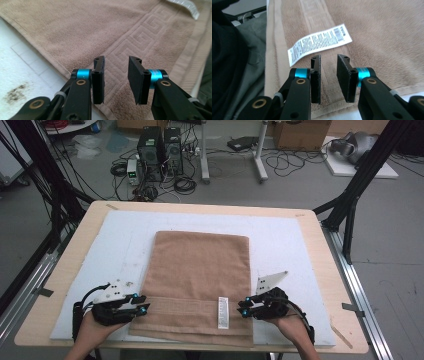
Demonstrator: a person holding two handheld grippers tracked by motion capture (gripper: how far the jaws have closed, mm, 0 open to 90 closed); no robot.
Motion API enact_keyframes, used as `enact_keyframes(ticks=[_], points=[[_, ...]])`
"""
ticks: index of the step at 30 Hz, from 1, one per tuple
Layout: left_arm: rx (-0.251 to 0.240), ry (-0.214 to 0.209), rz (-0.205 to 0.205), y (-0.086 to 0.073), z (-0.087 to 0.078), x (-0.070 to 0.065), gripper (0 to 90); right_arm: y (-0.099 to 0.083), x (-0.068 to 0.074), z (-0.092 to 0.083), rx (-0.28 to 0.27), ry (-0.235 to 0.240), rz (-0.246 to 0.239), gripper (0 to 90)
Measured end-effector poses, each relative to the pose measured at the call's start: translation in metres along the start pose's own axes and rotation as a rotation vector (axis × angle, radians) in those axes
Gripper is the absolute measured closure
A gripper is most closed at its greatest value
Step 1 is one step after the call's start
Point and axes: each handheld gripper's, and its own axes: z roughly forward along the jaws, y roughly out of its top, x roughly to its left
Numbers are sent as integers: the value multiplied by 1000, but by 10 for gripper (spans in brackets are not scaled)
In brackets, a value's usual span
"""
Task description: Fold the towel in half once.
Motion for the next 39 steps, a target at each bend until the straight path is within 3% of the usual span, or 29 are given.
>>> enact_keyframes(ticks=[6,11,15,19,25,30,35,39], points=[[42,9,-7,-12,11,-3,678,-9,2,12,53,2,-8,734],[25,4,-28,-16,10,-4,675,-13,6,14,63,19,-16,800],[28,-1,-27,-13,9,-2,633,-11,5,13,56,33,-14,732],[-10,19,-52,-5,7,3,566,-6,-3,5,-26,-18,7,639],[-57,29,-91,7,3,14,510,7,-26,-7,-73,-93,71,494],[-78,55,-101,15,0,21,453,21,-39,-17,-99,-140,82,428],[-118,72,-110,24,-2,23,405,32,-41,-20,-137,-172,75,364],[-117,62,-112,27,-1,24,398,37,-39,-17,-123,-180,64,340]])
